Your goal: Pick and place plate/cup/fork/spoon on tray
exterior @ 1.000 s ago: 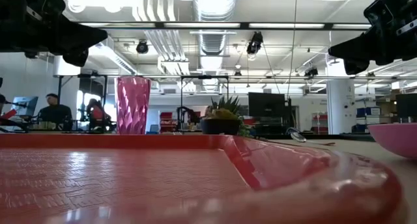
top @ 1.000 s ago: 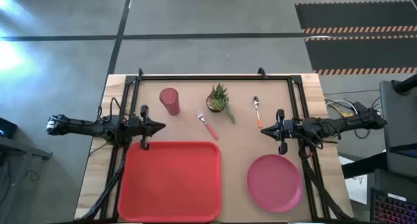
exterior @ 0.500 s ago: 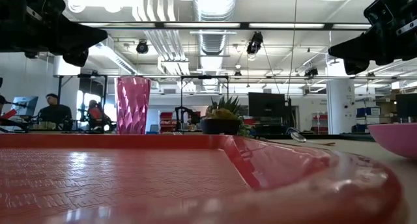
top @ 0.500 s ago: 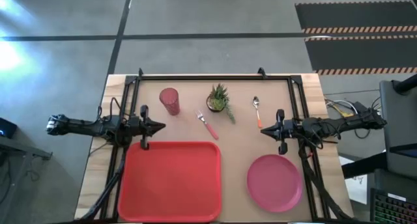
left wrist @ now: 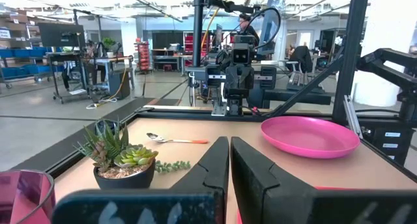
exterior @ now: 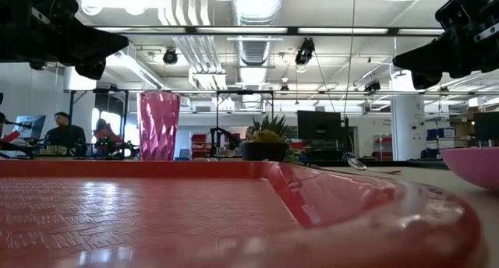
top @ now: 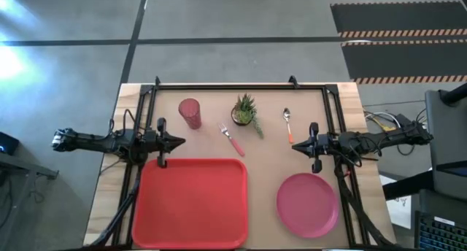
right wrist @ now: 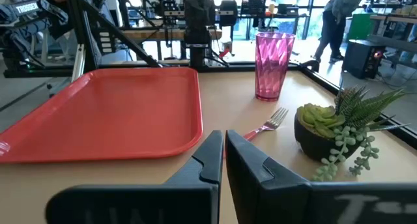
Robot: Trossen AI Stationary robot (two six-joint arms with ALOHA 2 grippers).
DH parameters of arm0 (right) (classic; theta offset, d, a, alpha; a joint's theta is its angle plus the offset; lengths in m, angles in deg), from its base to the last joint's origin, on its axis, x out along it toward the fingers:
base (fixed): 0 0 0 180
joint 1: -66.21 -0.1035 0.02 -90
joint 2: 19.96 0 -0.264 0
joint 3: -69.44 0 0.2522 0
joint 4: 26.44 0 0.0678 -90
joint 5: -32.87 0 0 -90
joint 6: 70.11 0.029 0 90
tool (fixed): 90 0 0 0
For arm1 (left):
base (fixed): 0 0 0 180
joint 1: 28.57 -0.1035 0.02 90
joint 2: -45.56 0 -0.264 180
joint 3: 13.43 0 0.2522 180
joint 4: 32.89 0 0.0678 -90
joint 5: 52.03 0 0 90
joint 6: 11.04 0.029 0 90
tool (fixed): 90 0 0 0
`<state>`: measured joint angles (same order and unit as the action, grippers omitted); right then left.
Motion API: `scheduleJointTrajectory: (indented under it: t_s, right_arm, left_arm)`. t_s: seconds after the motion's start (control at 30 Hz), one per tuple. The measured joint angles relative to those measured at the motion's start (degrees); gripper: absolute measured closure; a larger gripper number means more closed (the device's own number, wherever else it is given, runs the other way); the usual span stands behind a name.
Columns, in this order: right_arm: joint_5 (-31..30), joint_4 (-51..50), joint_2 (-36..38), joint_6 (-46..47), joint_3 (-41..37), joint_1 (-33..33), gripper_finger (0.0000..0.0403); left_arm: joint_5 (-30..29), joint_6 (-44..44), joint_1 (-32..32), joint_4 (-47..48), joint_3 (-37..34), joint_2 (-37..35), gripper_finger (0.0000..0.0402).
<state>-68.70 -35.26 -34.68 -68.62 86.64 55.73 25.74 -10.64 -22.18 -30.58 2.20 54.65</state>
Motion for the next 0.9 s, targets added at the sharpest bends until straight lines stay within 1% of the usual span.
scheduleJointTrajectory:
  t_s: [0.5, 0.7, 0.9]
  right_arm:
    - [0.00, 0.08, 0.00, 0.19, 0.00, 0.02, 0.0394]
    - [-0.02, 0.06, 0.00, 9.37, 0.00, 0.00, 0.0394]
    - [-0.03, 0.08, 0.01, 11.39, 0.00, 0.02, 0.0394]
  left_arm:
    - [-0.02, -0.01, 0.00, 0.01, -0.02, 0.02, 0.0401]
    - [0.00, -0.02, 0.00, 0.00, 0.00, 0.02, 0.0401]
    - [0.00, -0.01, 0.00, 0.01, 0.00, 0.01, 0.0402]
